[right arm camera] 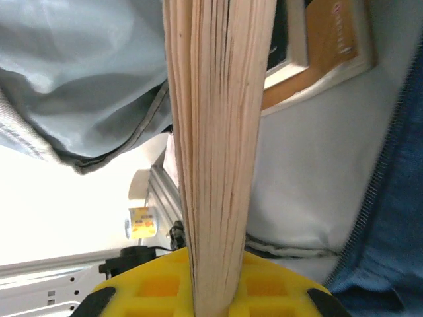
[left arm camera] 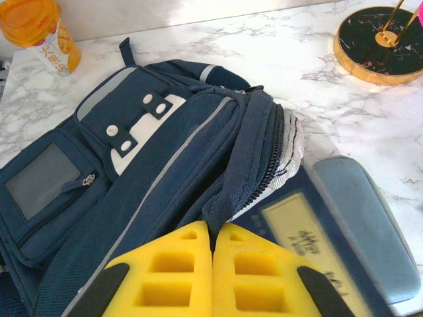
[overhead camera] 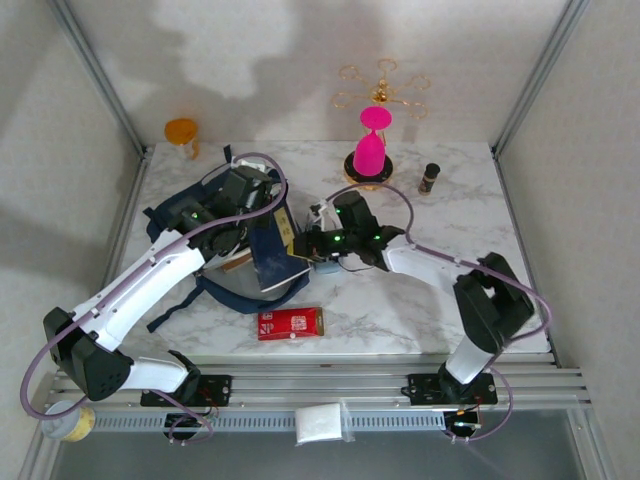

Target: Pack the student bag

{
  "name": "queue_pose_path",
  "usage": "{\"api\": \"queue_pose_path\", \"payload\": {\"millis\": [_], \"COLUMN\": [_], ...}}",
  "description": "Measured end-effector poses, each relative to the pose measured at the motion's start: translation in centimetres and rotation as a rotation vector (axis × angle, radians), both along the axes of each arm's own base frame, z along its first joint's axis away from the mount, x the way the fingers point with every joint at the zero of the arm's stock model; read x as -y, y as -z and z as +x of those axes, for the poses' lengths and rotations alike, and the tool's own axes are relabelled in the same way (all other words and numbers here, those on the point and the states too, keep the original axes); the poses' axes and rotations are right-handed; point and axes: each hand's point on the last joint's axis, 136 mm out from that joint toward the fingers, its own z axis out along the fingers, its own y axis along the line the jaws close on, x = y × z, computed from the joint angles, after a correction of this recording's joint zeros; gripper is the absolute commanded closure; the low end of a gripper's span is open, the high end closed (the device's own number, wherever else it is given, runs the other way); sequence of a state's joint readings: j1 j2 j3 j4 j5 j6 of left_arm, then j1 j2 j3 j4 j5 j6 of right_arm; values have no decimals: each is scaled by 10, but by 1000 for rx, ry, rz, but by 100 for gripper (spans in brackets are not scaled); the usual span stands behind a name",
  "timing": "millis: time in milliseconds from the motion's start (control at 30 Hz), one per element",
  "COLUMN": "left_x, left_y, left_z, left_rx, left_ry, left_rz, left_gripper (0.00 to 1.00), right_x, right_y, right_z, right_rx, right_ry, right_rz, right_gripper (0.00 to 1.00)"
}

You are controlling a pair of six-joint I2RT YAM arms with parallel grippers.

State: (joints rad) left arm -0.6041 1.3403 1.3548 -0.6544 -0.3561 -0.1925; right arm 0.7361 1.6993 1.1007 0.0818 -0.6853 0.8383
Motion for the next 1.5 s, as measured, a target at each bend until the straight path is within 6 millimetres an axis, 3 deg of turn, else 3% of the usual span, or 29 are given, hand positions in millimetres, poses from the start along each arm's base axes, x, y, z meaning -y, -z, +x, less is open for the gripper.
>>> {"api": "queue_pose_path", "payload": {"millis": [200,300,367,533,667,767,833,1100,1167,1300,1500], "left_x": [-3,-5,-6,-8,-10,-10,-9,-4,-3,-1,-1], "left_y": [-6,-9,-11,-10,-9,-8,-9,-5,-5,-4,-4], "left_z": [-2,-3,-3,-5,-7,-7,-6,-5,-5,-6,-6], "left_rx": [13,20,23,24,25,24,30,25,23,15,14], "left_ry": [-9,-14,-17,-19,-20,-14,-12,1,6,19,19], "left_rz": [-22,-28,-33,-34,-38,-46,-57,-77,-80,-90,-94], "left_gripper": [100,100,100,100,100,100,100,100,100,100,100], "right_x": [-51,-78,-89,-85,-53,-24,-13,-31,-37,-51,-88], "right_y": [42,58,64,73,75,66,62,89,98,102,68], "right_z": [37,60,68,70,62,47,38,9,12,32,68], "right_rx": [-54,-33,-13,65,128,155,165,193,198,241,353], "right_ry": [-22,-19,-28,-30,13,53,68,25,25,48,94], "right_rz": [-23,-27,-28,-117,-221,-271,-288,-365,-385,-398,-296], "right_gripper": [99,88,72,50,44,49,58,88,94,96,95]}}
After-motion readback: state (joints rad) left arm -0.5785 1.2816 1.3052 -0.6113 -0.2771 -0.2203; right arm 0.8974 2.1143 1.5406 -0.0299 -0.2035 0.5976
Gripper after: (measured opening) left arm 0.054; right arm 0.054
